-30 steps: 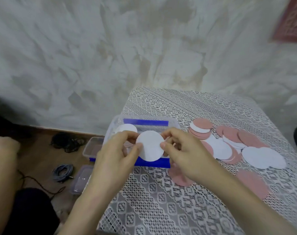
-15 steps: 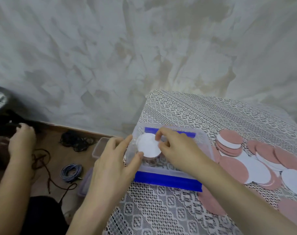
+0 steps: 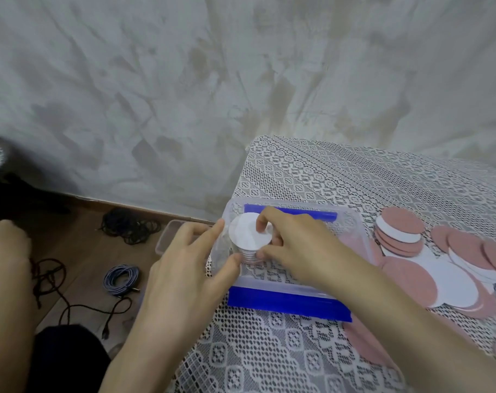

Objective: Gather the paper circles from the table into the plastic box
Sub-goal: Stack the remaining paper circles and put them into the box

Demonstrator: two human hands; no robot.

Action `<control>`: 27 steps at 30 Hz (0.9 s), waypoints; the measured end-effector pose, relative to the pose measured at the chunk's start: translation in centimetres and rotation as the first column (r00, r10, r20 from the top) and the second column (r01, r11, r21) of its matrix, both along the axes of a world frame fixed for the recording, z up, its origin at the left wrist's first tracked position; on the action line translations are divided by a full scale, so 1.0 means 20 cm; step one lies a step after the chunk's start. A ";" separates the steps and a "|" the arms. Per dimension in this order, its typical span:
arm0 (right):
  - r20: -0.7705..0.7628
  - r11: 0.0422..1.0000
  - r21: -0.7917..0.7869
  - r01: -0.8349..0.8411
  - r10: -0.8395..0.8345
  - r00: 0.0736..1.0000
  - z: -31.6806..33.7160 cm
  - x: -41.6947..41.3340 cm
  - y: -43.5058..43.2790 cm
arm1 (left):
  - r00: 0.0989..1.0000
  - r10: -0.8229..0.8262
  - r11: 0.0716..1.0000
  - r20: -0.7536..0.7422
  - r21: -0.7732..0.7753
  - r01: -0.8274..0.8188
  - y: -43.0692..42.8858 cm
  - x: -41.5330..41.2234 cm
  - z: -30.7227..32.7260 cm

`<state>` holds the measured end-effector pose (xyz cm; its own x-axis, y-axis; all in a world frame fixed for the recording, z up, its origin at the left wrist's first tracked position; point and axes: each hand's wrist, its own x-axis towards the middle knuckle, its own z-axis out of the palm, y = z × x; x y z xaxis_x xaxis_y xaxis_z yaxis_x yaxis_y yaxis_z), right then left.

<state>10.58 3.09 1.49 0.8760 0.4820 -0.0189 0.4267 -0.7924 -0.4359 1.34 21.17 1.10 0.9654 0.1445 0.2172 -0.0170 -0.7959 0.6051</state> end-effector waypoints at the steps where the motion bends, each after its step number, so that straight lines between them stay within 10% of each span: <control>1: 0.014 1.000 -0.015 -0.012 0.013 1.000 0.00 0.00 -0.01 | 1.000 0.002 1.000 -0.002 0.010 -0.002 0.00 0.00 0.01; 18: 0.496 0.959 -0.255 0.124 0.020 0.868 0.21 -0.27 -0.26 | 0.990 -0.069 0.842 0.123 0.539 -0.009 -0.27 0.13 0.14; 27: 0.504 0.926 -0.237 0.294 -0.141 0.852 0.28 -0.46 -0.72 | 0.952 -0.275 0.789 0.132 0.597 0.144 -0.77 0.14 0.15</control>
